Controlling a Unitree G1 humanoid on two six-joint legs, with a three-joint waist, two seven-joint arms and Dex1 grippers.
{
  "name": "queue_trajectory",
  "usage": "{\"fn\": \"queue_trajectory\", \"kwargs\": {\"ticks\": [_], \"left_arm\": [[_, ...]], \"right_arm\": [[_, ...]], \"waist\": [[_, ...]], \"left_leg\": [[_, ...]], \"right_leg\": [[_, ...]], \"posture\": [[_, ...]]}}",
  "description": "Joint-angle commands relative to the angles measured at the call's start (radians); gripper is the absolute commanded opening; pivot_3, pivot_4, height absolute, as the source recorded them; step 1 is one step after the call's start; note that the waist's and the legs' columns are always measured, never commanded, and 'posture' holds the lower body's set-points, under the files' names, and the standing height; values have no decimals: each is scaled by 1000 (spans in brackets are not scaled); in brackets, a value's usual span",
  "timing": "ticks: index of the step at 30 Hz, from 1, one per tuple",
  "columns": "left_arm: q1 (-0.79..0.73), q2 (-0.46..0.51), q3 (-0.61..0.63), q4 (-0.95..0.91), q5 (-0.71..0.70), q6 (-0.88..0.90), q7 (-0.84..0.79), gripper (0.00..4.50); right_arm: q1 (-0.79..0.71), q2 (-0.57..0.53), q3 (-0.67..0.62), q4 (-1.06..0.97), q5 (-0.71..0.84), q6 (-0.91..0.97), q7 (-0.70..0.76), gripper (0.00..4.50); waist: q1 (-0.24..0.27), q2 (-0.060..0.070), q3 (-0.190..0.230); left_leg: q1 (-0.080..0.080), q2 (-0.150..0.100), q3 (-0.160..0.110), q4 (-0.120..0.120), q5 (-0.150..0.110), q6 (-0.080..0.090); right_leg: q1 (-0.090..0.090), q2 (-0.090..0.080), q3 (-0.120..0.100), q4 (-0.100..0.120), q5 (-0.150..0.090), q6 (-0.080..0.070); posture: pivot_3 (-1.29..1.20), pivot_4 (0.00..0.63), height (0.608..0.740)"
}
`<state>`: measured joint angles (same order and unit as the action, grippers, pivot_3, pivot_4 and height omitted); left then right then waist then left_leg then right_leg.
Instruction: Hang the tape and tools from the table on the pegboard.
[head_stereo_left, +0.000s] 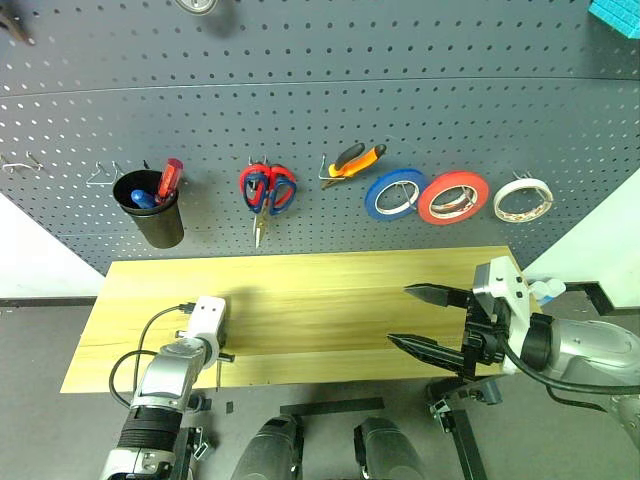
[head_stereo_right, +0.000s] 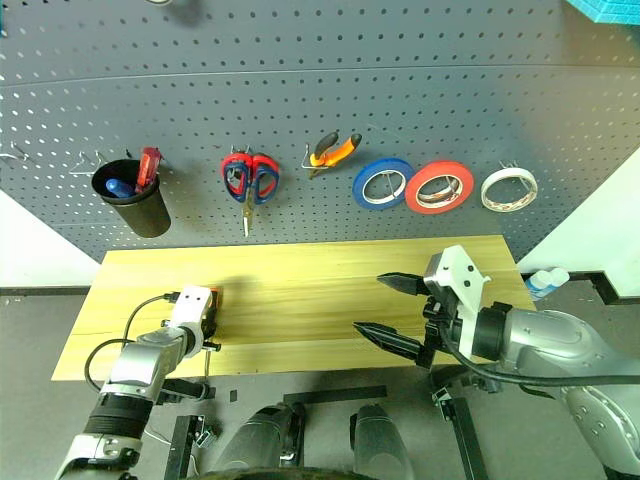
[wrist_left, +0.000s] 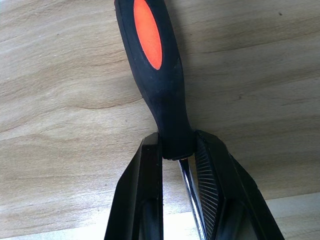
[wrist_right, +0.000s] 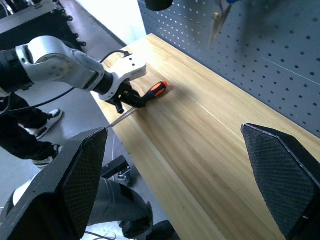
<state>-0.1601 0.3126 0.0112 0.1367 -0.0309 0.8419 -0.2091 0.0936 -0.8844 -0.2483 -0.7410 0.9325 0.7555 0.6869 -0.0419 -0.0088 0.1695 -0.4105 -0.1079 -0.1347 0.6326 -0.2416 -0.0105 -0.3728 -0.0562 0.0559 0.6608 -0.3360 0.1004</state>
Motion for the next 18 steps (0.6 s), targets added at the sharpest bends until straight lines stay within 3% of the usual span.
{"fn": "queue_trajectory", "kwargs": {"ticks": [1, 18], "left_arm": [[1, -1, -18, -21, 12, -35, 0, 556], [51, 12, -101, -223, -41, -34, -145, 556]], "right_arm": [[-7, 8, -6, -9, -4, -20, 10, 4500], [-31, 19, 18, 17, -44, -29, 35, 4500]], "waist": [[0, 0, 0], [-1, 0, -1]], "left_leg": [[0, 0, 0, 0, 0, 0], [0, 0, 0, 1, 0, 0]], "right_leg": [[0, 0, 0, 0, 0, 0], [0, 0, 0, 1, 0, 0]], "posture": [[-166, 140, 717], [-152, 123, 717]]}}
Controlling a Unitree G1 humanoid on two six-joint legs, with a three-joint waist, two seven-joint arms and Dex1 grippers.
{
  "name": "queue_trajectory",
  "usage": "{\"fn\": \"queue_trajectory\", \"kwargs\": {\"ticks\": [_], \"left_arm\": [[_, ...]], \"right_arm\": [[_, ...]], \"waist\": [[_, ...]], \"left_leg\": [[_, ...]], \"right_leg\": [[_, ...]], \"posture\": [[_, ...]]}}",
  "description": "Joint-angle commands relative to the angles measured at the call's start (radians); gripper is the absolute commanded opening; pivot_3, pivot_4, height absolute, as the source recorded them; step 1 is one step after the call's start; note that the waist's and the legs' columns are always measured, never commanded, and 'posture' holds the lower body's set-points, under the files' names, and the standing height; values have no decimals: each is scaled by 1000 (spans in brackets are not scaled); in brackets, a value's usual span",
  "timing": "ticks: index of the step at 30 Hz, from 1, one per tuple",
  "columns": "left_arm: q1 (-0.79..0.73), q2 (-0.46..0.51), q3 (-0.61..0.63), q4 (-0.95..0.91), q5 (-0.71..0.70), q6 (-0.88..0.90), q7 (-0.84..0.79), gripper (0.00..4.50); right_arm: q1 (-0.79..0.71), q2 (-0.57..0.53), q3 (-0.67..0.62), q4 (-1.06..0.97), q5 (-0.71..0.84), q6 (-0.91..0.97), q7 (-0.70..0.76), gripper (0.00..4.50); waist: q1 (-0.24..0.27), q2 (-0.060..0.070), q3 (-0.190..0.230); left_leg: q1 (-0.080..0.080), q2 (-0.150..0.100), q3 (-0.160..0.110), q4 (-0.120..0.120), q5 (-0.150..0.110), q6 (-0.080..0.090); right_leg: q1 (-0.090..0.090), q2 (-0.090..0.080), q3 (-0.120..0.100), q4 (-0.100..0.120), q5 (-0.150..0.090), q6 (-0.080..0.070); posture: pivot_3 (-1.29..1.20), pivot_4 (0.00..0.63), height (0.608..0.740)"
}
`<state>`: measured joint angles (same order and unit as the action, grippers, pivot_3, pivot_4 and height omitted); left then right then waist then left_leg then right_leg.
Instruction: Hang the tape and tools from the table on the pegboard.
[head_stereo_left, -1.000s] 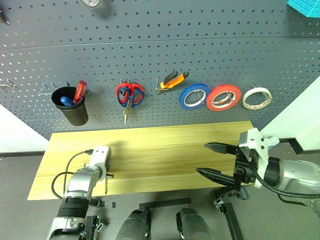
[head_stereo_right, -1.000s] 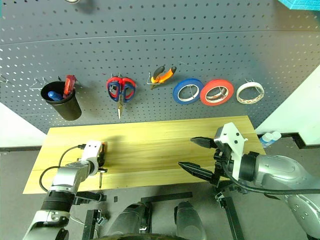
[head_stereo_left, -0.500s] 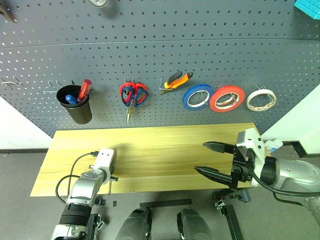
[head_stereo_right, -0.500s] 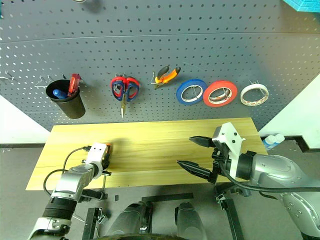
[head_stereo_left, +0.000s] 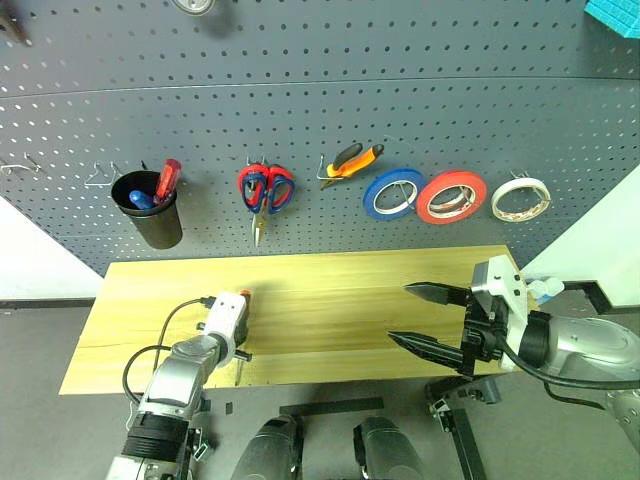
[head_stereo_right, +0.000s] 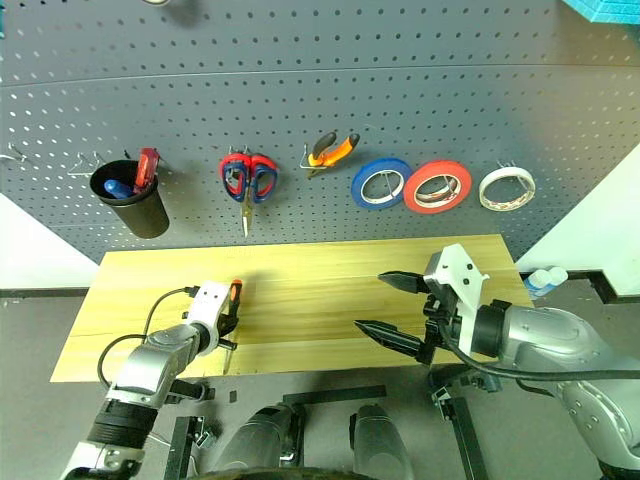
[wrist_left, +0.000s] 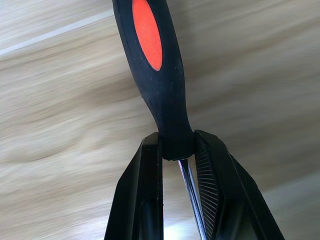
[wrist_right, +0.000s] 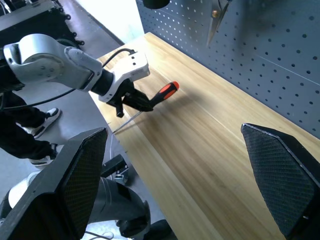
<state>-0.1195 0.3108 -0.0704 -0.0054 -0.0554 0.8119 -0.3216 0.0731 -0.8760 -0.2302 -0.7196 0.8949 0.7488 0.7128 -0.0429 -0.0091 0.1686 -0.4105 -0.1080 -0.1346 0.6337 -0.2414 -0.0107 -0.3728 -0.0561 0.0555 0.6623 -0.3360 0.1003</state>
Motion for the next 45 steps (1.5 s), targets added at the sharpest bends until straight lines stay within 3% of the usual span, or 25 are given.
{"fn": "queue_trajectory", "kwargs": {"ticks": [1, 10, 29, 45], "left_arm": [[18, 17, -26, -105, -24, 4, -47, 556], [39, 31, -60, -227, -58, 30, -110, 556], [43, 40, -26, -486, -174, -119, -174, 556], [-25, 64, 60, -480, -186, -234, -155, 556]], "right_arm": [[-14, 12, 3, -1, -10, -24, 11, 4500], [-39, 23, 28, 25, -41, -36, 26, 4500], [-132, 66, 70, 105, -102, -76, 80, 4500], [-305, 20, -87, 156, 26, -61, 147, 4500]], "waist": [[0, 0, 0], [0, 0, -2], [3, 3, -29], [5, 3, -51]], "left_leg": [[0, 0, 0, 0, 0, 0], [0, 0, 0, 2, 0, 0], [0, 0, 0, 7, 0, 0], [2, 0, 0, 13, 0, 0]], "right_leg": [[0, 0, 0, 0, 0, 0], [0, 0, 0, 2, 0, 0], [1, 1, -1, 4, 0, 0], [2, 1, -2, 7, 1, 1]], "posture": [[-150, 121, 717], [-140, 111, 717], [-99, 68, 717], [-102, 41, 717]]}}
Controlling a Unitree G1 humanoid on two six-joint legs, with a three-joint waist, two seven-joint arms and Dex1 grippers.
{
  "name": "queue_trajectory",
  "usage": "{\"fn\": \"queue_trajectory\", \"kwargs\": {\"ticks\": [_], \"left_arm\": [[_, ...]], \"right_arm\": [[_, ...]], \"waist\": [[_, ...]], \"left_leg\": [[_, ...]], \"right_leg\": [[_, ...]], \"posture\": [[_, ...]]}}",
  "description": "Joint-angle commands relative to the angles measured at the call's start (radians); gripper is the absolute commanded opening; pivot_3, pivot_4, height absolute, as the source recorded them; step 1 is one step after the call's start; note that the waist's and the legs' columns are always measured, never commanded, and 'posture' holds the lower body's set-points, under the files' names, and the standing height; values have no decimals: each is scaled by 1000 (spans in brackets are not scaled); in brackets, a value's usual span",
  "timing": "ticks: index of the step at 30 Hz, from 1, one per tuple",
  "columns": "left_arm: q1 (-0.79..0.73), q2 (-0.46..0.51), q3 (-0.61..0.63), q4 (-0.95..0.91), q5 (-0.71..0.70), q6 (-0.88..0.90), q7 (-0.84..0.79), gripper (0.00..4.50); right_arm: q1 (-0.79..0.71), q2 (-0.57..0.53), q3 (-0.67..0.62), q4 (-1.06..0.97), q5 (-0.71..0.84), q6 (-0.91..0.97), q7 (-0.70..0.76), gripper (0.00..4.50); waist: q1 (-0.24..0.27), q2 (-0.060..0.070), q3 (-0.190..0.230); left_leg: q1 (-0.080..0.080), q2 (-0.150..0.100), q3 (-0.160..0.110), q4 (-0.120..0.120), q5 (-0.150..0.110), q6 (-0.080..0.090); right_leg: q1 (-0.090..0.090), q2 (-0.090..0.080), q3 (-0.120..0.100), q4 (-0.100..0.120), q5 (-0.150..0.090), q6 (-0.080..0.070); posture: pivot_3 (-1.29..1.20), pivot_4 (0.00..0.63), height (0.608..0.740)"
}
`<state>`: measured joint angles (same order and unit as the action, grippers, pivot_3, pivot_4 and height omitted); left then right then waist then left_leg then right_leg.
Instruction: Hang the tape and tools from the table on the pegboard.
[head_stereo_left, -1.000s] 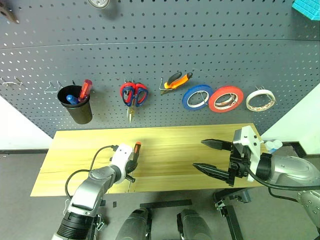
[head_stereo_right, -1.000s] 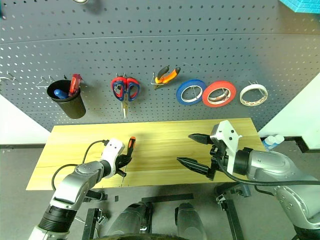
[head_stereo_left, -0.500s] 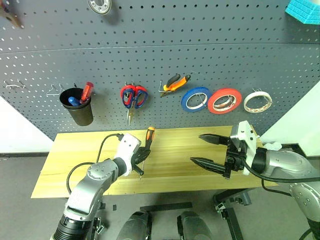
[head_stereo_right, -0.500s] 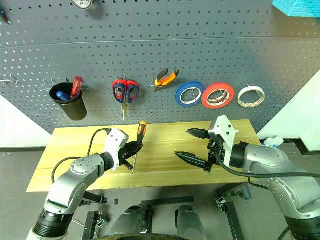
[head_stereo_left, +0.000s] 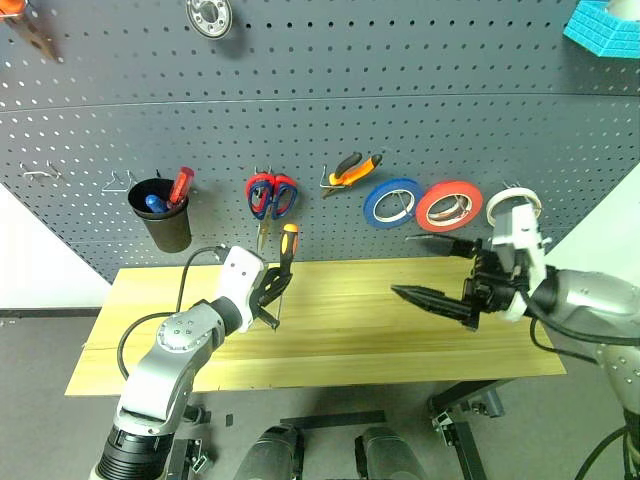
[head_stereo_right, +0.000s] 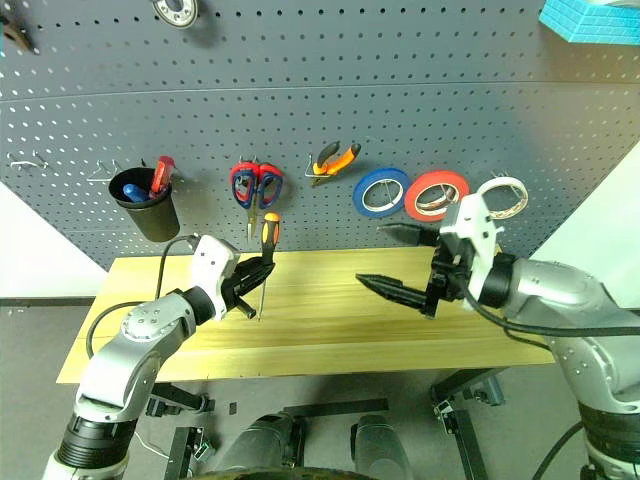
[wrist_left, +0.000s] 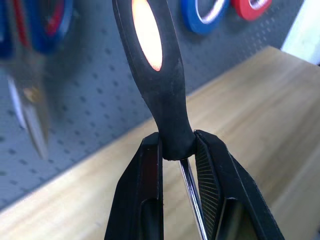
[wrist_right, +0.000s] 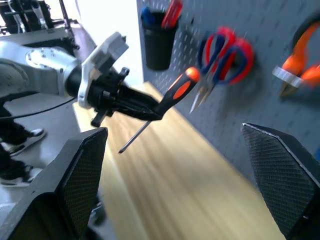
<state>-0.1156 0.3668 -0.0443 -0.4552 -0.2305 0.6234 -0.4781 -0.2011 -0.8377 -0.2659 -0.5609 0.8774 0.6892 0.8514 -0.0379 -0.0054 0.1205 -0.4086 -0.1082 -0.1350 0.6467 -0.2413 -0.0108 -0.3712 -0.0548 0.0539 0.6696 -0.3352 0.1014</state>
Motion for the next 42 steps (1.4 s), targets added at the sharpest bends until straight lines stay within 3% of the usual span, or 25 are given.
{"fn": "queue_trajectory", "kwargs": {"ticks": [1, 18, 31, 42], "left_arm": [[-38, 10, 40, -31, -14, -48, 2, 556], [-129, 45, 140, -93, -28, -76, 42, 556], [-202, 168, 310, -127, -46, -133, 50, 556], [-248, 245, 416, 74, -4, -428, 37, 556]], "right_arm": [[-38, -21, -58, -2, 52, 0, 10, 4500], [-125, -61, -88, 79, 72, -28, 56, 4500], [-154, -51, -45, 146, -5, -73, 112, 4500], [-159, -43, -27, 164, -35, -89, 127, 4500]], "waist": [[0, -1, -5], [-1, -1, -38], [-1, 0, -52], [20, 2, -56]], "left_leg": [[0, 0, 0, 0, 0, 0], [0, 0, 0, 2, 0, 0], [1, 0, 0, 2, 0, 0], [1, 0, 1, 2, 0, 0]], "right_leg": [[0, 0, 0, 0, 0, 0], [1, 0, 0, 1, 0, 0], [1, 0, 0, 3, 0, 0], [0, 0, 0, 3, 0, 0]], "posture": [[-101, 38, 717], [-83, 6, 717], [-60, 0, 717], [-57, 0, 717]]}}
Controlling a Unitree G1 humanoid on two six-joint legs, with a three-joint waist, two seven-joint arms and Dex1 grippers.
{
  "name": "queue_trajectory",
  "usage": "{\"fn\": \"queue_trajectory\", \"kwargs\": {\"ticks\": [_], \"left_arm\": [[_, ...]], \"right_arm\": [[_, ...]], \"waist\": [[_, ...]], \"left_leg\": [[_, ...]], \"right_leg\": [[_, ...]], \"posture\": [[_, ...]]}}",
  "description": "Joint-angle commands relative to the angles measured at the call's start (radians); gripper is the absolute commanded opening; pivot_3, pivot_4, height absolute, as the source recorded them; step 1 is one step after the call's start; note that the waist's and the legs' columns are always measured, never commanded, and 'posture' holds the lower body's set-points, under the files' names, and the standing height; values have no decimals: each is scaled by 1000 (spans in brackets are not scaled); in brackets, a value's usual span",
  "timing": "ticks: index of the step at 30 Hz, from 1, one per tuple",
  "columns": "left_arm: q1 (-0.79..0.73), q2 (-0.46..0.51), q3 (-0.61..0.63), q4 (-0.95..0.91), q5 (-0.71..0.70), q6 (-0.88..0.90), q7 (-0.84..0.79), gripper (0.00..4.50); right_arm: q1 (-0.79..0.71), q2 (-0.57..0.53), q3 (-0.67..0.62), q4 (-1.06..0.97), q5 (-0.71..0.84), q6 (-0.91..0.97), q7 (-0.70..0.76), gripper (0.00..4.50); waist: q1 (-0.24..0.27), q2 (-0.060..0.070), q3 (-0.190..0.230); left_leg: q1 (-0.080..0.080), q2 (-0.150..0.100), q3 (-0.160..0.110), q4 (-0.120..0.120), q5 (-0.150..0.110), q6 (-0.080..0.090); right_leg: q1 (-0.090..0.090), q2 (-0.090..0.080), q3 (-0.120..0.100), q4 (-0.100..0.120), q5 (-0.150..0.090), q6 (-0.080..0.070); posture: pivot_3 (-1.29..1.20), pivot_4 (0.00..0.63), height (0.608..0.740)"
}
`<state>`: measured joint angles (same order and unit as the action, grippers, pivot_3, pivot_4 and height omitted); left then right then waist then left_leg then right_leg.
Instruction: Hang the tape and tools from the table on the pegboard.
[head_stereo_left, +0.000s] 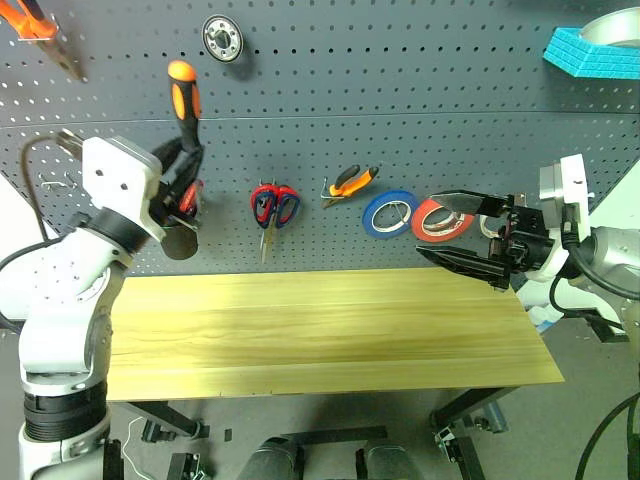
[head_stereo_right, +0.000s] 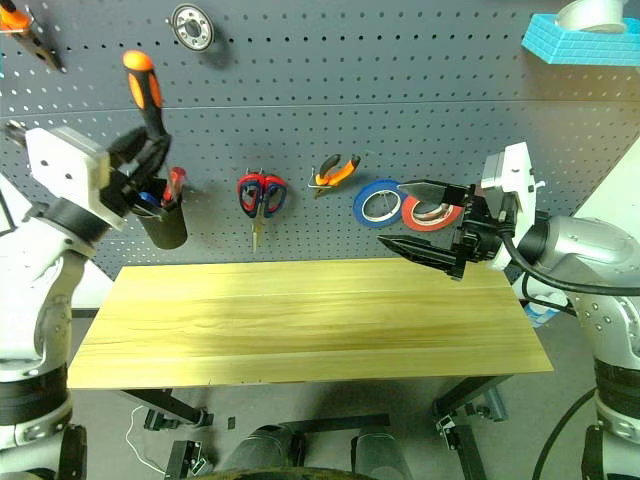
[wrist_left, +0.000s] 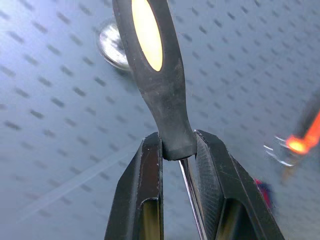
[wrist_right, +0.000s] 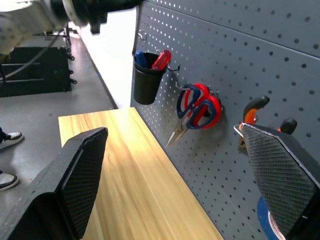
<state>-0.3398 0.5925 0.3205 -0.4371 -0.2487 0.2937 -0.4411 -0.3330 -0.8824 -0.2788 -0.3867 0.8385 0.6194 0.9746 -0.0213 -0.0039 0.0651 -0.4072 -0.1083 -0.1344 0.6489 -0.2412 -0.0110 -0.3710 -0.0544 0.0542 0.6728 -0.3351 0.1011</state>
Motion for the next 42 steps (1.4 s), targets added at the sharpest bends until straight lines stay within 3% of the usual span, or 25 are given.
{"fn": "queue_trajectory", "kwargs": {"ticks": [1, 17, 25, 34, 42], "left_arm": [[-26, 21, 55, 89, 22, -134, 1, 556], [-81, -5, 13, 368, 64, -444, 11, 556], [-63, 39, 31, 477, 90, -540, -3, 556], [-42, 77, 46, 554, 99, -606, 1, 556], [-105, 74, 31, 706, 83, -723, -13, 556]], "right_arm": [[-33, 2, -18, -10, 8, -19, 3, 4500], [-118, 12, -98, -4, 154, 27, -49, 4500], [-115, 68, -165, -16, 297, 42, -120, 4500], [11, 212, -136, -88, 270, -37, -178, 4500], [38, 228, -117, -113, 258, -57, -200, 4500]], "waist": [[7, 0, -1], [7, -4, -7], [2, -4, -8], [6, -7, -11], [7, -7, -11]], "left_leg": [[0, 0, 0, 0, 0, 0], [0, 0, 0, 1, 0, 0], [0, 0, 0, 1, 0, 0], [0, 0, 1, 2, 0, 0], [3, 0, 1, 2, 1, -1]], "right_leg": [[0, 0, 0, 0, 0, 0], [0, 0, 1, 2, 0, 0], [-1, 0, 1, 3, 0, 0], [-2, 0, 2, 8, 0, 0], [-1, 0, 2, 10, 0, 0]], "posture": [[-59, 0, 717], [-81, 0, 717], [-78, 1, 717], [-55, 8, 717], [-68, 18, 717]]}}
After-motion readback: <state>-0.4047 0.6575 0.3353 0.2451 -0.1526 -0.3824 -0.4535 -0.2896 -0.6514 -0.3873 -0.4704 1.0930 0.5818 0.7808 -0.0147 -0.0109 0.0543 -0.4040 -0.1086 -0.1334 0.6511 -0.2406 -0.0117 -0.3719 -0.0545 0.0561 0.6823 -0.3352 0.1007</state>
